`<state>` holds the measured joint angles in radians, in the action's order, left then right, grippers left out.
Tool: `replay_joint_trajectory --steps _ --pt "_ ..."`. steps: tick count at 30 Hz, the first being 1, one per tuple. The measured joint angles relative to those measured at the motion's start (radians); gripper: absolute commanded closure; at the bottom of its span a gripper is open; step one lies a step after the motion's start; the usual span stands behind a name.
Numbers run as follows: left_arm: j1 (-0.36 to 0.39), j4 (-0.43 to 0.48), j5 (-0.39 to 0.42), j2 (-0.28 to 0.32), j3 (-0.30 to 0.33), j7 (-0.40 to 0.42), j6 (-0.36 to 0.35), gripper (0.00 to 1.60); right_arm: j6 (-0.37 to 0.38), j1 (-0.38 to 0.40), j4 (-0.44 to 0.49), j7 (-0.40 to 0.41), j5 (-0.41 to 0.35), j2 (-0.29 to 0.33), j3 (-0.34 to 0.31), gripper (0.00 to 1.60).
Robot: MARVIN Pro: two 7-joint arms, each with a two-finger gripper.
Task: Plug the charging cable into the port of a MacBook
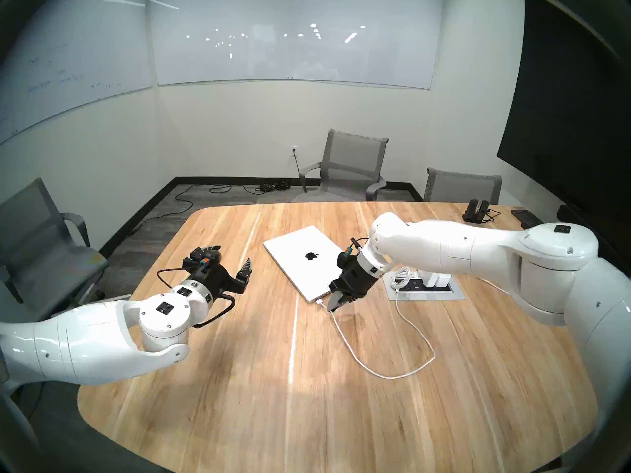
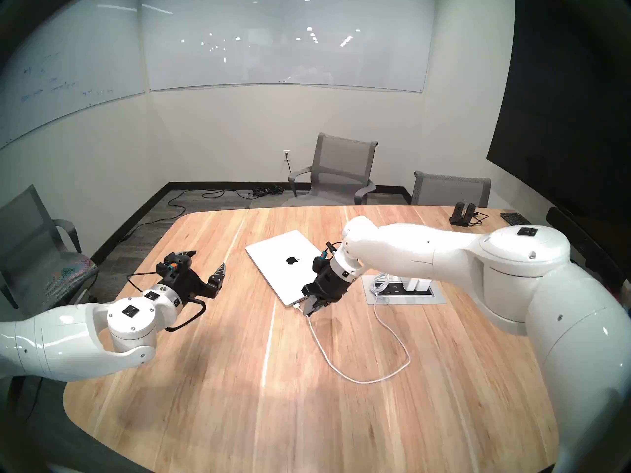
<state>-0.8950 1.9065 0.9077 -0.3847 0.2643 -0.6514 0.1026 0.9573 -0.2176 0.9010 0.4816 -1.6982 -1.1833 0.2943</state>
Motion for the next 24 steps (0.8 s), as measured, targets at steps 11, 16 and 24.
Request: replay_joint_trajectory --steps 11,16,24 --pt "0.0 0.0 0.0 0.0 0.0 0.0 0.0 0.0 0.0 0.002 -0.027 0.018 0.0 -0.016 0.011 1.6" --pt "0.0 0.0 0.0 0.0 0.0 0.0 0.0 0.0 0.0 0.002 -0.047 0.032 0.002 -0.027 0.018 1.6" --pt "0.0 0.0 0.0 0.0 0.0 0.0 0.0 0.0 0.0 0.003 -0.084 0.061 0.007 -0.048 0.036 1.6"
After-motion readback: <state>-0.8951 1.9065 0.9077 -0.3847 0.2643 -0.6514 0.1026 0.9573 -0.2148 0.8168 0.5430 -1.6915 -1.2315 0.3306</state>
